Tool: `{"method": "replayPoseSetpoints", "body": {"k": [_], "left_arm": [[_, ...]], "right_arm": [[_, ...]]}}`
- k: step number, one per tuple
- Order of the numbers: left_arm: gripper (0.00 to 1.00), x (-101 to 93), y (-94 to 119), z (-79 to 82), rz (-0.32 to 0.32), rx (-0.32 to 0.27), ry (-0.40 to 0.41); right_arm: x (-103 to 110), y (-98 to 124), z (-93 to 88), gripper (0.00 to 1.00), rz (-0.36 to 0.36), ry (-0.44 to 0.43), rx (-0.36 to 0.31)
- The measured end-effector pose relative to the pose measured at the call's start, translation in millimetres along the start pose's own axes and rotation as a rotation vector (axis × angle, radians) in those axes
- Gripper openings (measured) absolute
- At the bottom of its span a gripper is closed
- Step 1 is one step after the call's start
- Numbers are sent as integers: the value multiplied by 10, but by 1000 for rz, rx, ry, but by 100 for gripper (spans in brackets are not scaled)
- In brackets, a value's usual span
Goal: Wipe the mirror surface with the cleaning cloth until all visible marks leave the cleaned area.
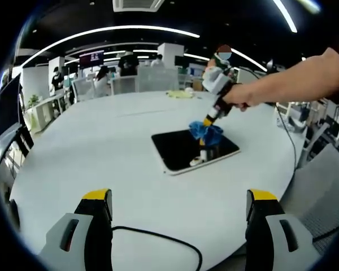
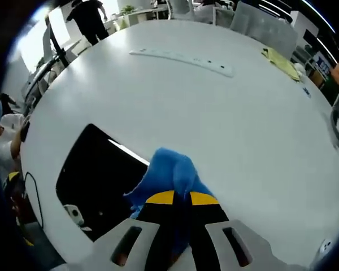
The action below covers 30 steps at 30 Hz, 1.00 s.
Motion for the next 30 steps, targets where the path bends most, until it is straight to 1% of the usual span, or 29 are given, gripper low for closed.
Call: {"method": "replayPoseSetpoints", "body": {"k": [3,6,12,17,19,21,26,29,30], "left_arm": [[99,-7,-2,-2,-3,3,-2],[99,-15,-5,-8,-8,7,-3],[99,-6,-4,-8,-3,10,-3],[99,14,-2,-9,6,10,-2],[99,29,-2,-16,10,9,1],[99,34,-2,-18,12,8,2],[99,29,-3,-26,8,9,8],[99,22,-7,-34,1,11,5],[99,16,-8,-34,-1,12,6]], "right_arm": [[38,-34,37,3,3,-10,-8],[155,-64,83,3,25,-14,-16],[339,-174,198,3,50,17,-24],[509,-316,332,3,79,39,-30],[553,-414,390,3,91,50,-31],[611,-445,420,3,99,59,-31],[808,-437,482,3,117,76,-31],[932,-470,539,3,130,87,-31],[982,-441,539,3,133,91,-32]]}}
Point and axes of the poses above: the point that each gripper's makers call its tool centre point, and the gripper's own axes: y roughly backward along the fingers, x roughly to its left, z roughly out of its top, the point moved 2 cm from there along y, roughly backward along the fingers, and after that the axes turned 14 degrees about -x, right-handed, at the moved point
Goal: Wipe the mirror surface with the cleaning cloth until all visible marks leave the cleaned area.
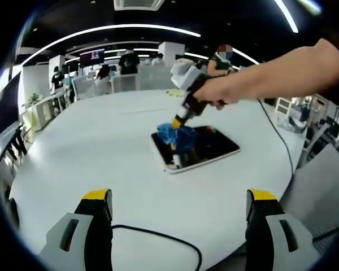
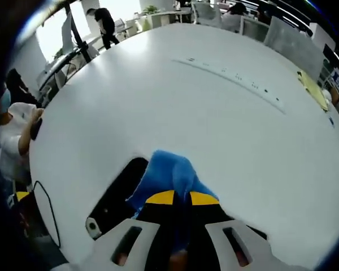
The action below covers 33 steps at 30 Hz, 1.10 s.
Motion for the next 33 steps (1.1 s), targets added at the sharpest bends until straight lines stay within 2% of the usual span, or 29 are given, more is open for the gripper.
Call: {"method": "replayPoseSetpoints", "body": {"k": [3,12,21,27,33], "left_arm": [[99,-1,-3,-4,-1,0,-1],[99,5,-9,-12,3,2,-1],[99,-6,-14,-14,3,3,0],[99,-5,-13,-6,7,1,1],[99,2,-12,-3,8,-1,1]], "right_arm": [[128,0,37,3,12,17,1],[315,-118,149,4,45,81,8],[369,-192,201,4,57,115,25],[369,-221,212,4,57,108,22],[403,-147,188,3,58,109,23]]}}
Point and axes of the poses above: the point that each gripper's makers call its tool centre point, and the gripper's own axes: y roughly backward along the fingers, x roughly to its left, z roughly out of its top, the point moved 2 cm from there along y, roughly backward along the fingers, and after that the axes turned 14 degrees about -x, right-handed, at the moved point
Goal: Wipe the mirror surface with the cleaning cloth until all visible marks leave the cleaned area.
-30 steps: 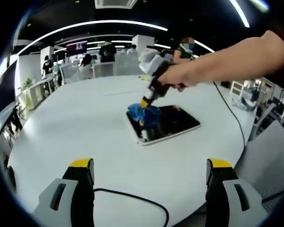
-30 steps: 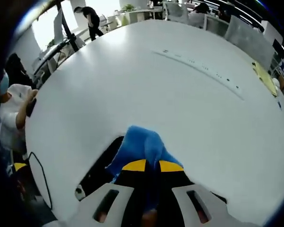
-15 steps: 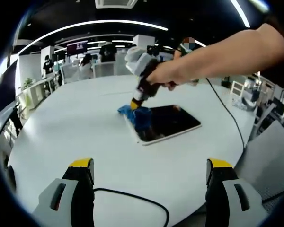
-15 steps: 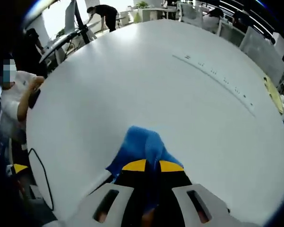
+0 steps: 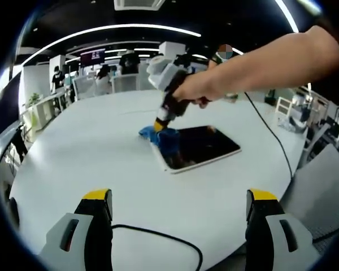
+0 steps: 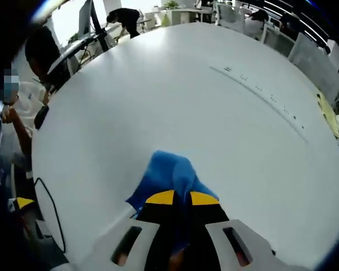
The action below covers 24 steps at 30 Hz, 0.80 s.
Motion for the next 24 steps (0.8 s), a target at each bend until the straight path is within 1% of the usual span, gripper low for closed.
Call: {"method": "replayPoseSetpoints", "body": {"k": [4,15,23,24], "left_arm": [[99,2,2,4,2,-1,-1],[99,11,0,0,4,-2,-4],[99,17,7,9,7,-6,-9],[99,40,14,35,19,-18,-18]], "right_arm": [[26,37,-13,4,-2,4,-3],[74,2,-45,3,15,7,-3],[223,120,-149,4,32,9,-9],[241,134,-162,3,33,11,-11]]}}
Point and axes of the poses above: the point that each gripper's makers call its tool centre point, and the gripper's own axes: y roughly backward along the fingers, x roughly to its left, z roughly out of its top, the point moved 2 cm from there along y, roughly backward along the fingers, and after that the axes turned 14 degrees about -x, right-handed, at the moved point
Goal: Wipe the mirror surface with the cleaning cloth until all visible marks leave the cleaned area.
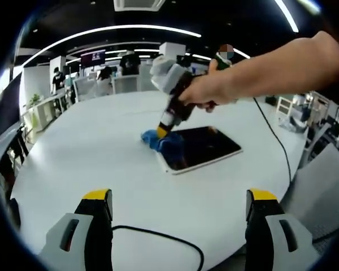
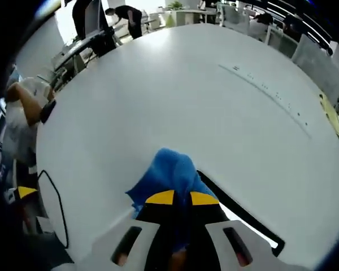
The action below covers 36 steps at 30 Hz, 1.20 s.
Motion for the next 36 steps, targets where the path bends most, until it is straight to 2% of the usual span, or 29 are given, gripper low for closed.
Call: {"method": "replayPoseSetpoints", "body": {"k": [2,10,18,32,36], "left_arm": [[99,15,9,28,9,-17,15],[99,22,11,15,11,-9,8],[99,1,10,16,4,-5,5],[99,18,15,15,13,-4,-4],[99,24,16,13,14,-5,-2]], "right_arm": [[19,13,-14,3,1,-2,-4],[33,-70,-44,4,10,-5,-3],[137,54,-115,4,14,-8,3],[161,103,-130,3,14,-3,-2],[127,43,-111,4,16,4,-3]]}}
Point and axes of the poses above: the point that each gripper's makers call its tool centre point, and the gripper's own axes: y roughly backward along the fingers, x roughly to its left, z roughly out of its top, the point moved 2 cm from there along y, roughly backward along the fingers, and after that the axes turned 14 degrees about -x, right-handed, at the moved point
